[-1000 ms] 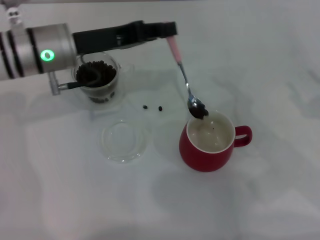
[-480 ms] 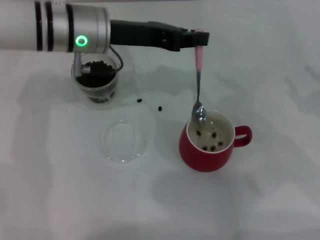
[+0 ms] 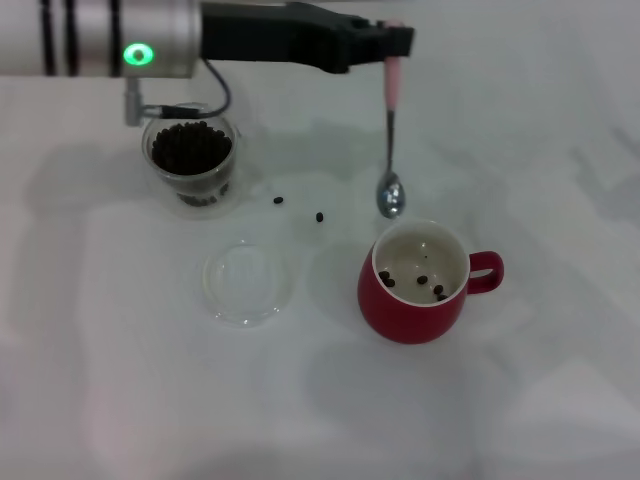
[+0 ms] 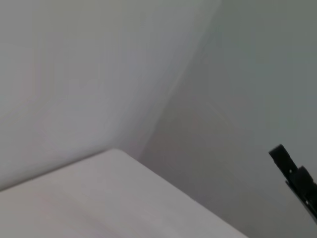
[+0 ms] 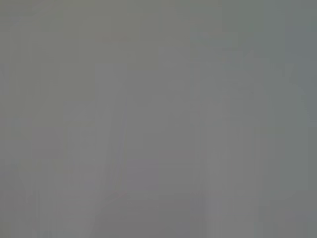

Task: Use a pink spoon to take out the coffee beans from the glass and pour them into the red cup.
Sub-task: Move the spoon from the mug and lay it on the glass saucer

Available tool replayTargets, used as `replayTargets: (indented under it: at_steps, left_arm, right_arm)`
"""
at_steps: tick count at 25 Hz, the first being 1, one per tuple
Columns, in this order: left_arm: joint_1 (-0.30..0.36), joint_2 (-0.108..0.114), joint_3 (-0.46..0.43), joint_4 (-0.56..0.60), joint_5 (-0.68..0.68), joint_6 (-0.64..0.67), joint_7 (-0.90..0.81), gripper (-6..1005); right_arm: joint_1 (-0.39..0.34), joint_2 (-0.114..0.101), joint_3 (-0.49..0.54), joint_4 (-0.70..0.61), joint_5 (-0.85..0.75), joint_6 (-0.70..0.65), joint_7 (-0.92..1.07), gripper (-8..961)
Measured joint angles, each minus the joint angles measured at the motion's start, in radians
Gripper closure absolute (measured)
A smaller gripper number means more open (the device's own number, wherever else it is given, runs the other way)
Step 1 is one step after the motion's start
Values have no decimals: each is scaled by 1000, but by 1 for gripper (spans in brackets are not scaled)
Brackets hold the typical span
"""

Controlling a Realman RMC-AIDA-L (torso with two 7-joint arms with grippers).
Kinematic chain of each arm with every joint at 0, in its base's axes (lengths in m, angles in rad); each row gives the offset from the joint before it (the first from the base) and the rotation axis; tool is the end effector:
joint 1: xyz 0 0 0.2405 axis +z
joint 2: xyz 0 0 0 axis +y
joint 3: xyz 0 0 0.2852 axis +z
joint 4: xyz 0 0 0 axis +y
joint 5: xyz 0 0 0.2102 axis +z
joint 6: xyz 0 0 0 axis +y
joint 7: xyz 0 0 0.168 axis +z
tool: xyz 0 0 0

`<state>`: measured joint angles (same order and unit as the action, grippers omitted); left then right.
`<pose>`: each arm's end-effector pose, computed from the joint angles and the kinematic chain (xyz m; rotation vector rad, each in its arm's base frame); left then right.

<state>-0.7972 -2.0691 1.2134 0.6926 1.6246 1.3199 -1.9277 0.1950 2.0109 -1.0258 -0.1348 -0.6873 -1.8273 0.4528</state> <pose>-0.1207 0.4115 -0.0775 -2.8895 -0.8805 -0.8066 0.3458 0.2509 0.0446 -1.6650 0.2010 1.1020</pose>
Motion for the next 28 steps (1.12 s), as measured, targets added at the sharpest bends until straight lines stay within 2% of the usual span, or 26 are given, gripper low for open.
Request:
replayTargets:
  at_steps: [4, 9, 14, 21, 28]
  left_arm:
    - [106, 10, -38, 57, -5, 18, -11, 867]
    - [224, 29, -125, 68, -6, 44, -9, 867]
    - [331, 44, -174, 68, -7, 56, -5, 867]
    - [413, 48, -191, 39, -7, 59, 7, 867]
    - [416, 46, -201, -54, -4, 50, 36, 868]
  right_arm:
    - [0, 0, 1, -2, 1, 2, 3, 297]
    - [0, 0, 8, -5, 3, 3, 6, 297]
    - [0, 0, 20, -5, 3, 3, 9, 297]
    - [0, 1, 24, 2, 3, -5, 13, 296]
    - [-5, 2, 20, 13, 3, -20, 26, 296]
